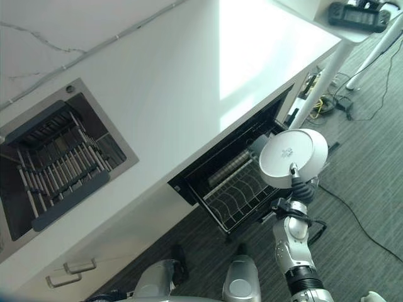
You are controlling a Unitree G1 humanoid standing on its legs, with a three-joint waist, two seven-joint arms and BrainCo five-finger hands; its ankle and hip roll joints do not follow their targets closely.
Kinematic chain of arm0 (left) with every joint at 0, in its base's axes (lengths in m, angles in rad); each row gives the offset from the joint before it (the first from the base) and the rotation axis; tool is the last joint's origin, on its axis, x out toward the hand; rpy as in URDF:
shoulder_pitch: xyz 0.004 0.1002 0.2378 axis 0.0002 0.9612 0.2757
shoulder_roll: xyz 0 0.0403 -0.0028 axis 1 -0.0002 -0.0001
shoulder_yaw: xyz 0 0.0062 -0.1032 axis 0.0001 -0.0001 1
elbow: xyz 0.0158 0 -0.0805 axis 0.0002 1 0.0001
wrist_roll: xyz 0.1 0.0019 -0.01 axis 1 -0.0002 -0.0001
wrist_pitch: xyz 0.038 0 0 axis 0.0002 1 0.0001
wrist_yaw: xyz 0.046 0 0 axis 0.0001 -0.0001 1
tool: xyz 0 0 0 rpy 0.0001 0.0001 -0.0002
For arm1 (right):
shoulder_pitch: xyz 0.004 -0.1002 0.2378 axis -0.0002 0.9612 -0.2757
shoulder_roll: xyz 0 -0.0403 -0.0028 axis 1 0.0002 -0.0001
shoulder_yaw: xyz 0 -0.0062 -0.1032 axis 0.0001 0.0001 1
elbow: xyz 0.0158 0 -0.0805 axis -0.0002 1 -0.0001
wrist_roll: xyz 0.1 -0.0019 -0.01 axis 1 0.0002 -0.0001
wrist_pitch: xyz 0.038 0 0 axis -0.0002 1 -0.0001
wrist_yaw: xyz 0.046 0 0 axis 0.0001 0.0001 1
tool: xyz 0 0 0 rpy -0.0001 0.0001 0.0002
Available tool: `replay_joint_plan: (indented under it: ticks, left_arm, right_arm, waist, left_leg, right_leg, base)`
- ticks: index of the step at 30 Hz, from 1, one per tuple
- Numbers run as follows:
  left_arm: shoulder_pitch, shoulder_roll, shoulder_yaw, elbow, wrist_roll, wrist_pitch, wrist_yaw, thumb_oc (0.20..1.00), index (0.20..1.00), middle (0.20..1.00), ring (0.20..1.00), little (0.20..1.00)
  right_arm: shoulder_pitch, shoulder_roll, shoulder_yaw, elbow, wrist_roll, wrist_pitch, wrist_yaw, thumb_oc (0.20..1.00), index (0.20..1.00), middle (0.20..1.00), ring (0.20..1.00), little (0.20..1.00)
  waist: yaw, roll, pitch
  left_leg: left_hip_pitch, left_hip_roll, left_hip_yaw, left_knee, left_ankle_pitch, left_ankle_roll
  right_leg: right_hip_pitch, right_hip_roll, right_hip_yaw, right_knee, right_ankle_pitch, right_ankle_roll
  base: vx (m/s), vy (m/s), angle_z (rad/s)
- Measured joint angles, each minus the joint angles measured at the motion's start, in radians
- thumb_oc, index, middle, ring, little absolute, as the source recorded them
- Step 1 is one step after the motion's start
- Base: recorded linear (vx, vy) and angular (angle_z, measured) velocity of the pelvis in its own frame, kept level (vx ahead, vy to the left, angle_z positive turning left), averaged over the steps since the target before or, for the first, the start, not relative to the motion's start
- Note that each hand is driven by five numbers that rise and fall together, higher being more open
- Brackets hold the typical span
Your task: Place the dishes in the dishwasher.
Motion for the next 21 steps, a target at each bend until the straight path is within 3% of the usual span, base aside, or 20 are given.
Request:
replay_joint_plan:
  ticks: [6,11,13,15,18,21]
  left_arm:
    - [-0.005,0.001,-0.002,-0.001,-0.011,-0.009,-0.007,1.000,1.000,1.000,1.000,1.000]
    - [-0.011,0.003,-0.001,-0.002,-0.039,-0.009,-0.016,1.000,1.000,1.000,1.000,1.000]
    - [-0.022,0.011,-0.001,-0.002,-0.040,-0.005,-0.019,1.000,1.000,1.000,1.000,1.000]
    - [-0.053,0.026,-0.002,0.000,-0.039,0.003,-0.024,1.000,1.000,1.000,1.000,1.000]
    - [-0.087,0.043,-0.003,-0.001,-0.039,0.004,-0.033,1.000,1.000,1.000,1.000,1.000]
    - [-0.128,0.063,-0.003,-0.005,-0.039,0.021,-0.053,1.000,1.000,1.000,1.000,1.000]
  right_arm:
    - [-0.015,0.022,0.054,0.057,0.001,0.027,0.024,0.200,0.200,0.200,0.200,0.200]
    - [-0.034,0.038,0.121,0.094,0.006,0.119,0.038,0.200,0.200,0.200,0.200,0.200]
    - [-0.073,0.034,0.138,0.124,0.006,0.180,0.042,0.200,0.200,0.200,0.200,0.200]
    - [-0.150,0.015,0.150,0.219,0.004,0.265,0.052,0.200,0.200,0.200,0.200,0.200]
    - [-0.259,-0.077,0.139,0.270,-0.055,0.355,0.031,0.200,0.200,0.200,0.200,0.200]
    - [-0.419,-0.205,0.140,0.294,-0.221,0.509,-0.031,0.200,0.200,0.200,0.200,0.200]
  waist:
    - [0.004,-0.003,0.012]
    - [0.011,-0.013,0.047]
    - [0.011,-0.021,0.055]
    - [0.045,-0.034,0.063]
    - [0.087,-0.056,0.077]
    - [0.107,-0.075,0.099]
  left_leg:
    - [-0.024,-0.014,-0.009,0.027,-0.010,0.015]
    - [-0.058,-0.012,-0.028,0.052,-0.010,0.017]
    - [-0.067,-0.008,-0.037,0.061,-0.010,0.017]
    - [-0.073,0.001,-0.046,0.062,-0.008,0.017]
    - [-0.089,0.000,-0.068,0.062,0.003,0.017]
    - [-0.105,-0.004,-0.088,0.069,0.009,0.022]
  right_leg:
    - [-0.004,-0.015,-0.004,-0.015,0.005,0.002]
    - [-0.010,-0.015,-0.017,-0.016,0.020,0.009]
    - [-0.008,-0.013,-0.030,-0.017,0.026,0.011]
    - [-0.004,-0.008,-0.038,-0.018,0.031,0.014]
    - [-0.001,-0.006,-0.064,-0.029,0.038,0.009]
    - [0.010,-0.008,-0.089,-0.032,0.042,0.011]
  base:
    - [-0.04,0.050,0.06]
    - [-0.03,0.001,0.09]
    - [-0.03,-0.046,0.10]
    - [-0.03,-0.078,0.09]
    - [-0.05,-0.027,0.22]
    - [-0.04,-0.038,0.25]
